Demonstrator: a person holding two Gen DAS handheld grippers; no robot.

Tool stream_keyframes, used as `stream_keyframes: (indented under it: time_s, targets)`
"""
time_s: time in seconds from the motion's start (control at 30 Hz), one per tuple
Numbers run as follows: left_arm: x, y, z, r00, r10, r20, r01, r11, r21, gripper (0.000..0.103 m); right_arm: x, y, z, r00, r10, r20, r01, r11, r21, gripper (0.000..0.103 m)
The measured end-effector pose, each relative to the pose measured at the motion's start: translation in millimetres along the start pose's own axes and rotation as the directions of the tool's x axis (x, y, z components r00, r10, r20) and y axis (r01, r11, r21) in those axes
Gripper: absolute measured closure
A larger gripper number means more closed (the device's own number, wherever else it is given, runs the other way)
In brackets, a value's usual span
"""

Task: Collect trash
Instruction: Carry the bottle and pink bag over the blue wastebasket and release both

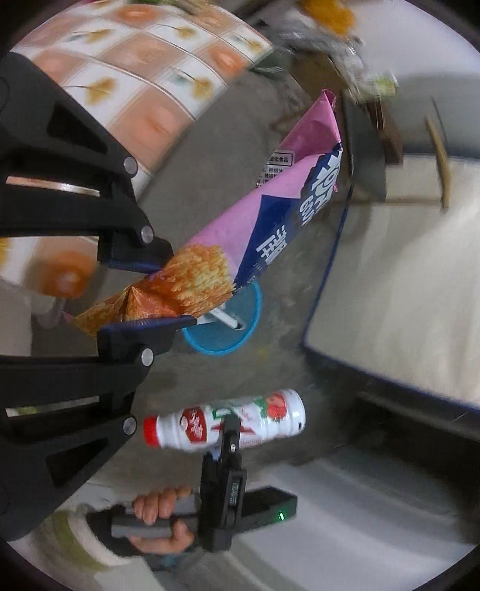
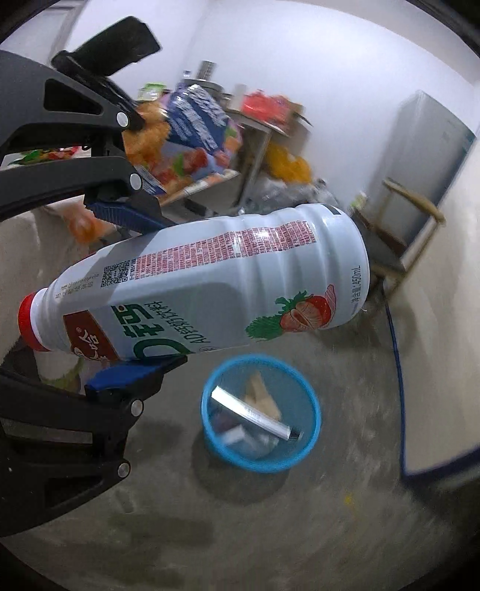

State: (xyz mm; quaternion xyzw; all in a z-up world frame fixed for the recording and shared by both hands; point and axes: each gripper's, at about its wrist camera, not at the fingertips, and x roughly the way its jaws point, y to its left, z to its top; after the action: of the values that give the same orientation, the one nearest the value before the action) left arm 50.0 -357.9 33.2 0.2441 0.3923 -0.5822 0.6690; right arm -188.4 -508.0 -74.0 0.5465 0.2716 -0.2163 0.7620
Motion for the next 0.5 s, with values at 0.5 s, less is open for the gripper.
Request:
stream_keyframes:
  time_s: [0.5]
  targets:
    - [256.4, -60.8, 84.8, 0.953, 0.195, -0.234, -0.077, 0.897, 0.435, 0.054, 4.1, -85.7, 5.0, 0.997, -0.071, -0.001, 0.070, 0.977, 0.200, 0.043]
